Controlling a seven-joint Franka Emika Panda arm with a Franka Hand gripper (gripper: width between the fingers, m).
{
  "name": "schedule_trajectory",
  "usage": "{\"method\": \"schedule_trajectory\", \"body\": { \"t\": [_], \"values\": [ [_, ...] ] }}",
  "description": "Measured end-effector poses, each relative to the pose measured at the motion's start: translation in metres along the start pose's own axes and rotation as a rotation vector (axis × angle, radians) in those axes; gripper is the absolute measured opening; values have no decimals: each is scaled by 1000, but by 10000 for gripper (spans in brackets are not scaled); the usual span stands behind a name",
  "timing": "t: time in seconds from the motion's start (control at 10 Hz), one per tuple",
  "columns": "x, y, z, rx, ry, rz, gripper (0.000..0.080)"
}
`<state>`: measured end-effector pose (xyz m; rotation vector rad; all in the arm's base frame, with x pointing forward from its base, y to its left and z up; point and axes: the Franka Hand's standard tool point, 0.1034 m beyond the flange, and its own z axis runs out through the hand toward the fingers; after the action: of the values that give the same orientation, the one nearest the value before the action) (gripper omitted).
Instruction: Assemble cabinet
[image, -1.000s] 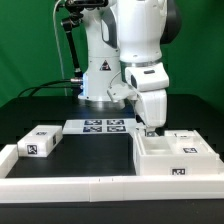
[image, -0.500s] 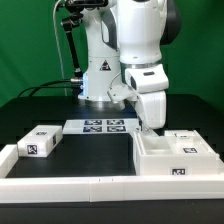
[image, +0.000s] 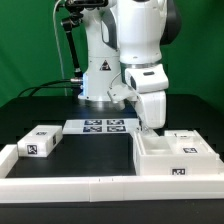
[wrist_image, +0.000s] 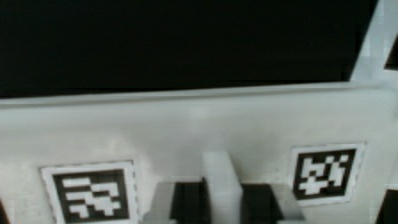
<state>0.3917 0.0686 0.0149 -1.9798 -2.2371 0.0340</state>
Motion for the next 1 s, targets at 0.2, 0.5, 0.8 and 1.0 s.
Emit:
{"method": "schedule_trajectory", "body": {
  "t": [0.2, 0.5, 0.8, 1.0],
  "values": [
    [1, -4, -10, 7, -17, 58, 68],
    [2, -11, -35, 21, -63, 146, 69],
    [-1, -4, -48, 32, -77, 168, 69],
    [-4, 12, -56, 21, -75, 171, 69]
  ]
}}
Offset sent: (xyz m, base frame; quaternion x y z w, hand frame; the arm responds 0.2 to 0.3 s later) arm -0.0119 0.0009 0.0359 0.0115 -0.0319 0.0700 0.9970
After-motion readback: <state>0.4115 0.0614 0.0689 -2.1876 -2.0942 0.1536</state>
